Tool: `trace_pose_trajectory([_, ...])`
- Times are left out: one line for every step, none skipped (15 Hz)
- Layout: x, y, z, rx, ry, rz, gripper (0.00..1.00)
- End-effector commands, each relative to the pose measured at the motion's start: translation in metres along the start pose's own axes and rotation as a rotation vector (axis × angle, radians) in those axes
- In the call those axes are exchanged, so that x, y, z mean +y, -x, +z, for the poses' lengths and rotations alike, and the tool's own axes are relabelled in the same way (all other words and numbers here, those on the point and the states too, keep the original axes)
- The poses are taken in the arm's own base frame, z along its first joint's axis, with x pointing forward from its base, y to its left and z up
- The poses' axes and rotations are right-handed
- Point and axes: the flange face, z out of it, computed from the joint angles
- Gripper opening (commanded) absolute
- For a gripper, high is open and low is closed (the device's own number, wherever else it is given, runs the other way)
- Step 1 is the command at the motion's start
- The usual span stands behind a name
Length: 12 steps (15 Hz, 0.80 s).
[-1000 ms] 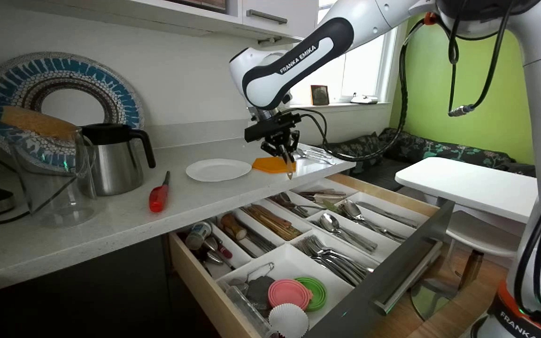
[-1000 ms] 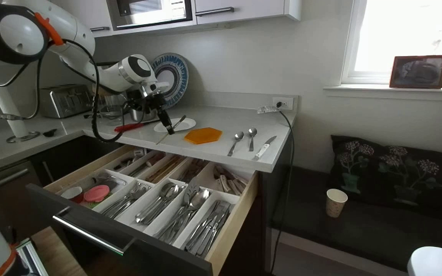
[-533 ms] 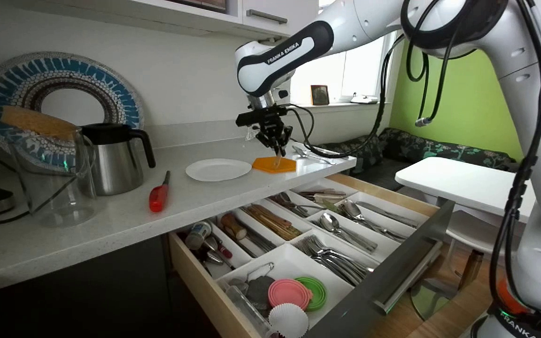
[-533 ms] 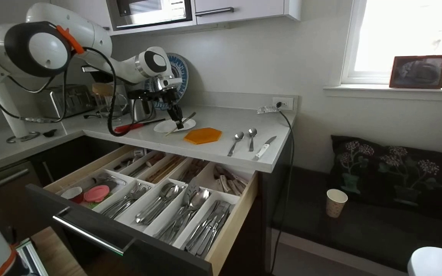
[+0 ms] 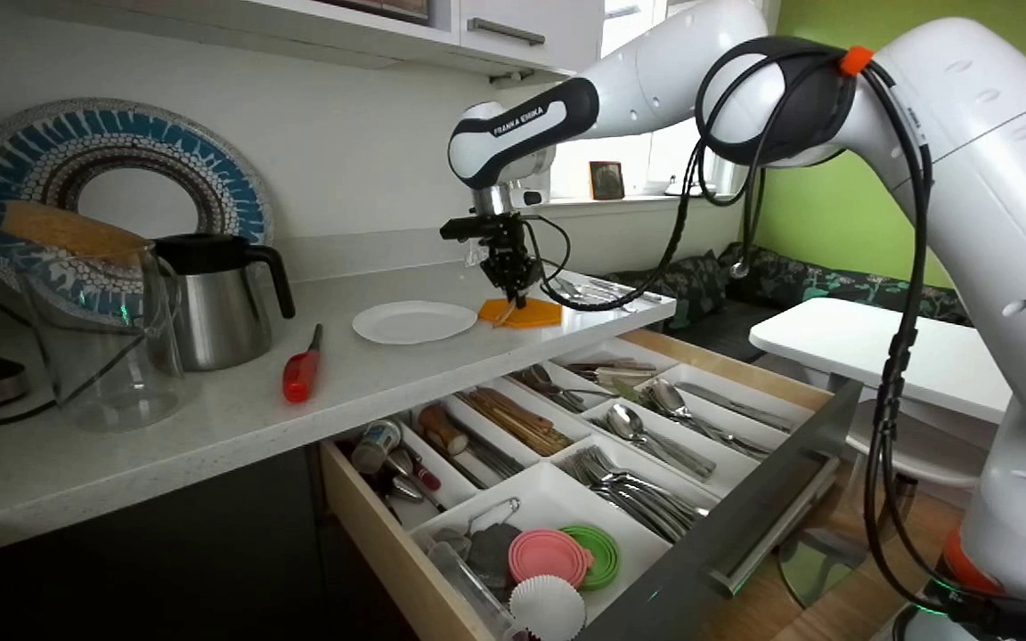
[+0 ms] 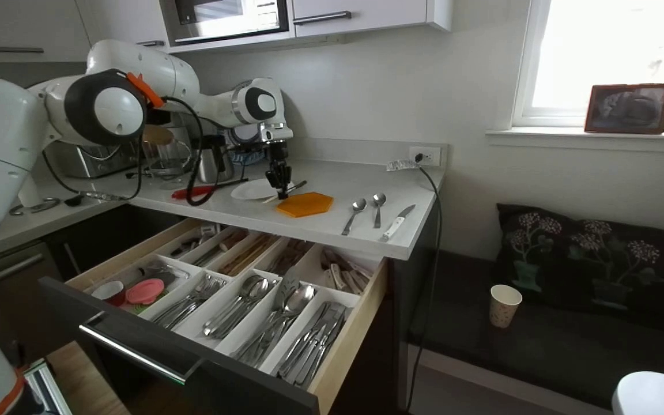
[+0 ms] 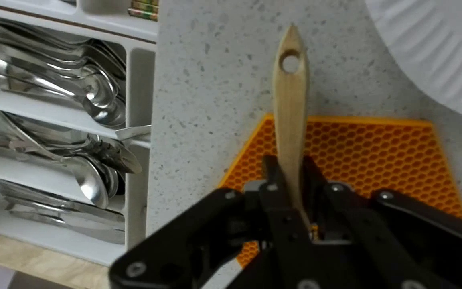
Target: Remove the kitchen brush from the drawer and put it on the yellow trivet
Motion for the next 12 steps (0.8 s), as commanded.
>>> trace_pose_trajectory([-0.012, -0.025, 0.000, -0.066, -0.028, 0.100, 0.04])
trace_pose_trajectory([-0.014, -0.033, 0.001, -0.078, -0.032, 0.121, 0.04])
trace_pose_trajectory([-0.015, -0.039, 0.002, -0.078, -0.034, 0.137, 0.04])
trace_pose_trajectory([-0.015, -0.045, 0.004, -0.081, -0.034, 0.150, 0.04])
trace_pose_trajectory([-0.016, -0.050, 0.005, -0.081, -0.033, 0.162, 0.04])
trace_pose_trajectory([-0.017, -0.053, 0.007, -0.078, -0.033, 0.174, 0.04])
trace_pose_trajectory([-0.018, -0.055, 0.010, -0.076, -0.026, 0.178, 0.04])
trace_pose_trajectory([-0.019, -0.057, 0.012, -0.068, -0.021, 0.186, 0.10])
trace_pose_trajectory([-0.021, -0.058, 0.014, -0.067, -0.019, 0.194, 0.18])
trace_pose_trajectory([-0.021, -0.059, 0.017, -0.064, -0.017, 0.202, 0.21])
trace_pose_trajectory([-0.022, -0.059, 0.018, -0.063, -0.013, 0.206, 0.29])
trace_pose_trajectory([-0.024, -0.059, 0.019, -0.063, -0.014, 0.211, 0.33])
